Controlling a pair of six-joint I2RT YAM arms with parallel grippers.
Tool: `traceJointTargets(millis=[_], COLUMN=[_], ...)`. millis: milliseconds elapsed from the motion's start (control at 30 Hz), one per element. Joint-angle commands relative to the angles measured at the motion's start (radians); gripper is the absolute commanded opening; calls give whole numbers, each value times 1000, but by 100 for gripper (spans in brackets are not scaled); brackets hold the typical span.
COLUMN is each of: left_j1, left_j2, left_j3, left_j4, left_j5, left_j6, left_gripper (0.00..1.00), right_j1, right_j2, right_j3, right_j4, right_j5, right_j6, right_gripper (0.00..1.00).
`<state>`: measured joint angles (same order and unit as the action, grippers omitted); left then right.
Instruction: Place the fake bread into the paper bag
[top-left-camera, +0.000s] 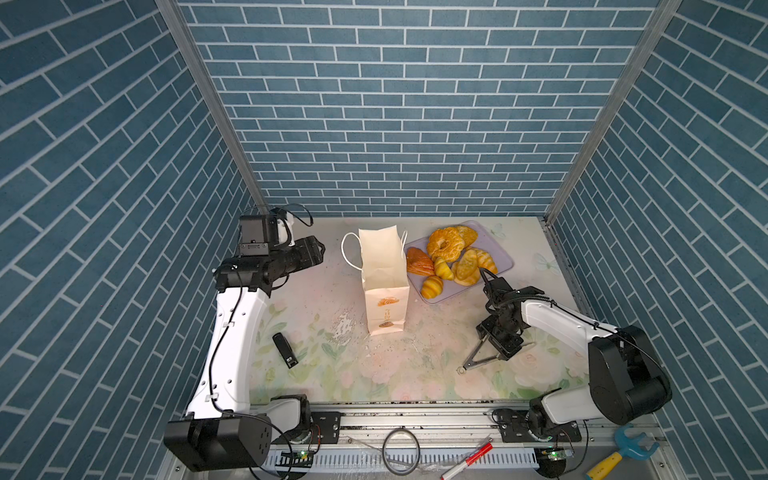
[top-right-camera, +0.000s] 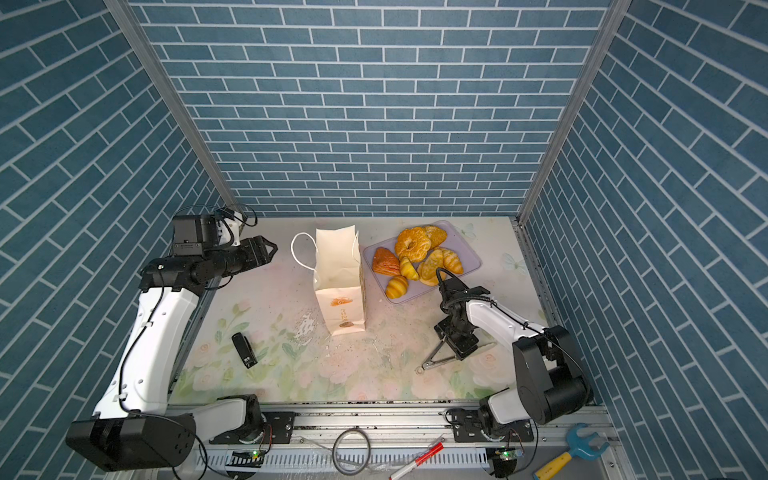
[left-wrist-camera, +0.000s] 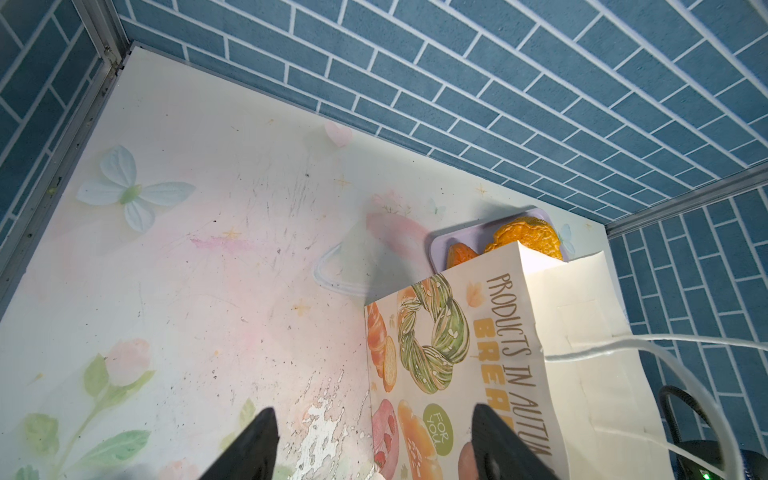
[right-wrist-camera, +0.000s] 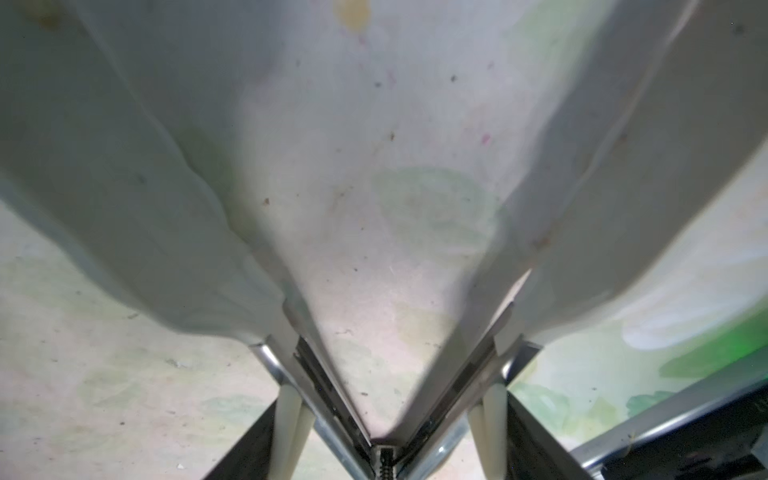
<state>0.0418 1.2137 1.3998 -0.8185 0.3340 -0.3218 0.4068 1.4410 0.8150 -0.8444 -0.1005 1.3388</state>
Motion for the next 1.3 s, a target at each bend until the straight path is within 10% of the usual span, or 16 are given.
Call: traceJointTargets(millis=[0, 967, 1267], left_j1=[6, 15, 17], left_j2=[-14, -40, -26], left_j3=[-7, -18, 6], left_j4=[-19, -16, -12], left_j5=[-11, -38, -20], left_j6=[1, 9, 15], left_gripper=[75, 75, 75], right_j1=[-28, -329, -342], right_j2=[20, 253, 171], right_j3=[23, 327, 409], right_j4=[38, -56, -143], right_j5=[6, 79, 26], right_j6=[-48, -628, -518], right_gripper=[73, 75, 86])
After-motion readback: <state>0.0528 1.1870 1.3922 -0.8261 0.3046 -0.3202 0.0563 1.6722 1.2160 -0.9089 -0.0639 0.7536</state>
